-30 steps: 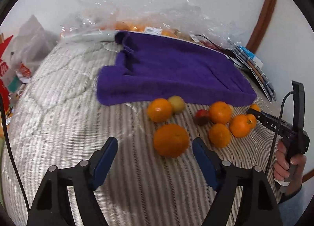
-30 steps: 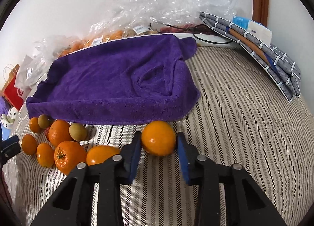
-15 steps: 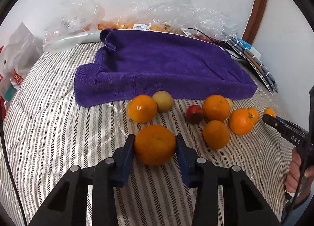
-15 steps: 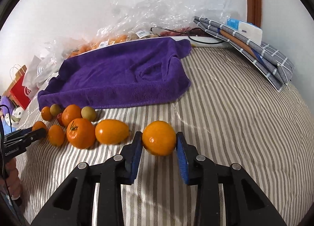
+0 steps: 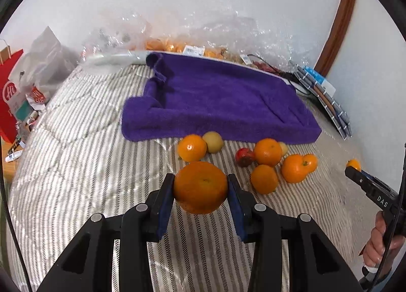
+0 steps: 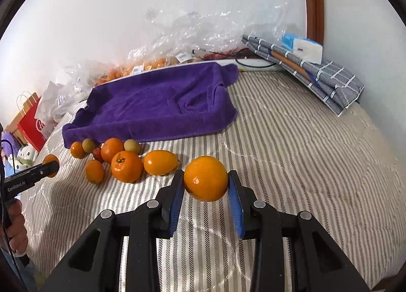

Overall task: Organize fruits
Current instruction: 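Carry both oranges onto the purple towel and open both grippers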

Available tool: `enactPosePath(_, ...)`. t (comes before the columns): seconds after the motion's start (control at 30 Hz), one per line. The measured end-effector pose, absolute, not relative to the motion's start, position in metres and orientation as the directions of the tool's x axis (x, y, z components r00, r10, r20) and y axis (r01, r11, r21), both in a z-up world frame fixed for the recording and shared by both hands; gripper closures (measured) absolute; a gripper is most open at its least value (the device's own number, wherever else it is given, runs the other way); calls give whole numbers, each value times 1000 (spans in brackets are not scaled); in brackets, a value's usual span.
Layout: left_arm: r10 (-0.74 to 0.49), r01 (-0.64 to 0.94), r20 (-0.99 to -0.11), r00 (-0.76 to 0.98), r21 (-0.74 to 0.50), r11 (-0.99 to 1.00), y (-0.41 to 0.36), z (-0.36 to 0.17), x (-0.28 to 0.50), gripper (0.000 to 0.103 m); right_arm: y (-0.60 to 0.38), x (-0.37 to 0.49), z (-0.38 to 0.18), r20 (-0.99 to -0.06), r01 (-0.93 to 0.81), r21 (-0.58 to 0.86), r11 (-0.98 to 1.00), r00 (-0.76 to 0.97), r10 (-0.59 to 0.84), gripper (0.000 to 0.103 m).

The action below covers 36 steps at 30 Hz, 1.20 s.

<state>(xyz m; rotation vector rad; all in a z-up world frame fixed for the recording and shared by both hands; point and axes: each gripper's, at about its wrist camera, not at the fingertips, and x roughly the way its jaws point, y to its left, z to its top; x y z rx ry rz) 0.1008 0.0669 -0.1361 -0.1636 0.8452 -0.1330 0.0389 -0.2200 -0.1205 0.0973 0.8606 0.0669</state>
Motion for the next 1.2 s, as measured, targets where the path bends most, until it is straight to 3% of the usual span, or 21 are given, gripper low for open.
enactPosePath(0.67,-155,18,-611,777,-224,974,79,-43,156,65,-209,84,-36,-647,-48,70,996,758,82,69)
enactPosePath(1.2,-173,-8,-624,762,-276,961,82,-72,266,65,-172,202,-52,-630,-107,126,986,760,163,69)
